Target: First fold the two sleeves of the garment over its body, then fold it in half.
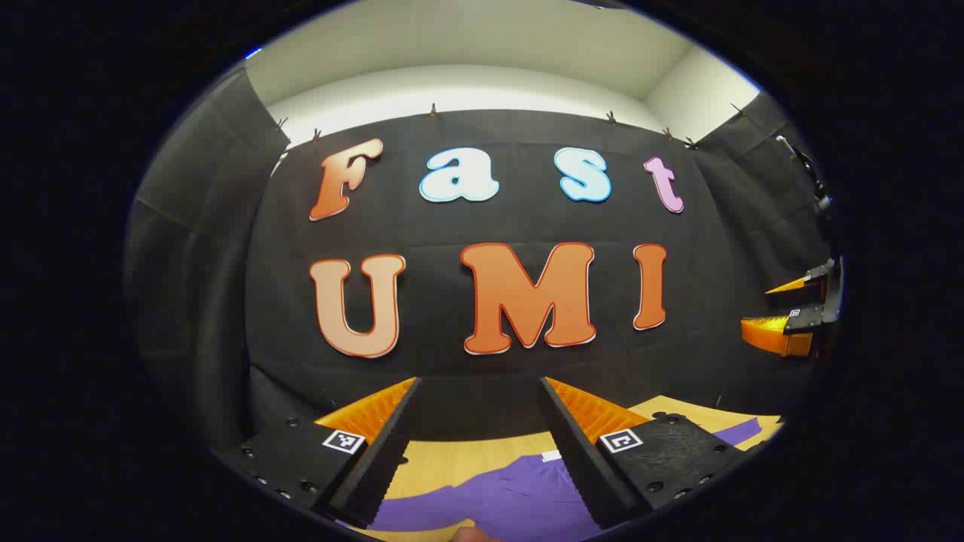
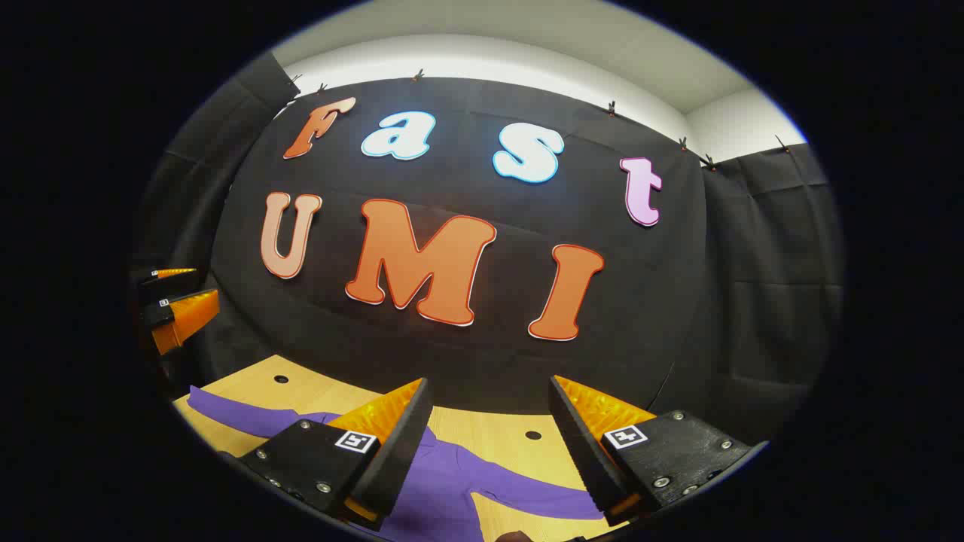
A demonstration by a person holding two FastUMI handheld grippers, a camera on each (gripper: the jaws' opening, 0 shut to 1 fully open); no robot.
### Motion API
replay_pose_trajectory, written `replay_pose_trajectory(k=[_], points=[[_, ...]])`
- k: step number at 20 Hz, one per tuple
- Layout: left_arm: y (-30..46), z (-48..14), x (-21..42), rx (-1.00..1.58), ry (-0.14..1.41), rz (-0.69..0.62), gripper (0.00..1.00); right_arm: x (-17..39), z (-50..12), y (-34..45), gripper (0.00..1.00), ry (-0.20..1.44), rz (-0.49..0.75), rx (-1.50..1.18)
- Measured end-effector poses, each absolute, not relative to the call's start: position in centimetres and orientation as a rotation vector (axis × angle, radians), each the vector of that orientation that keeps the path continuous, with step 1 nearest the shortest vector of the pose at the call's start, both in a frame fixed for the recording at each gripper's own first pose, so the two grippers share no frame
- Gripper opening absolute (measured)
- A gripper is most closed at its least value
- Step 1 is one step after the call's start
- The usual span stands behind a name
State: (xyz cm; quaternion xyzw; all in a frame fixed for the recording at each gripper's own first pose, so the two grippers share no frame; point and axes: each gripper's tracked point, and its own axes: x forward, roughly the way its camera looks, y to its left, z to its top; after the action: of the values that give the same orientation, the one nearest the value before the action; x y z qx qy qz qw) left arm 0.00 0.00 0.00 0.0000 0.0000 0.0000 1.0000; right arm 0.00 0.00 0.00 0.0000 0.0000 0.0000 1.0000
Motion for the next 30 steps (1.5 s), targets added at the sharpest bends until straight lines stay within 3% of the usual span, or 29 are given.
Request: replay_pose_trajectory(k=[5,13,20,30], points=[[-0.3,0.3,-0.8,-0.005,-0.004,0.108,0.97,2.7,-0.7,0.9,0.94,-0.017,0.133,0.035],[-3.1,-1.9,0.4,-0.05,0.051,0.086,0.97,3.8,-3.5,3.2,0.94,0.031,0.225,0.166],[-5.2,-3.0,1.1,-0.041,0.076,0.049,0.98,3.8,-4.9,3.3,0.94,0.044,0.2,0.17],[-6.9,-2.6,0.0,-0.004,0.059,0.021,0.98,4.2,-9.5,-2.7,0.94,0.133,0.031,0.162]])
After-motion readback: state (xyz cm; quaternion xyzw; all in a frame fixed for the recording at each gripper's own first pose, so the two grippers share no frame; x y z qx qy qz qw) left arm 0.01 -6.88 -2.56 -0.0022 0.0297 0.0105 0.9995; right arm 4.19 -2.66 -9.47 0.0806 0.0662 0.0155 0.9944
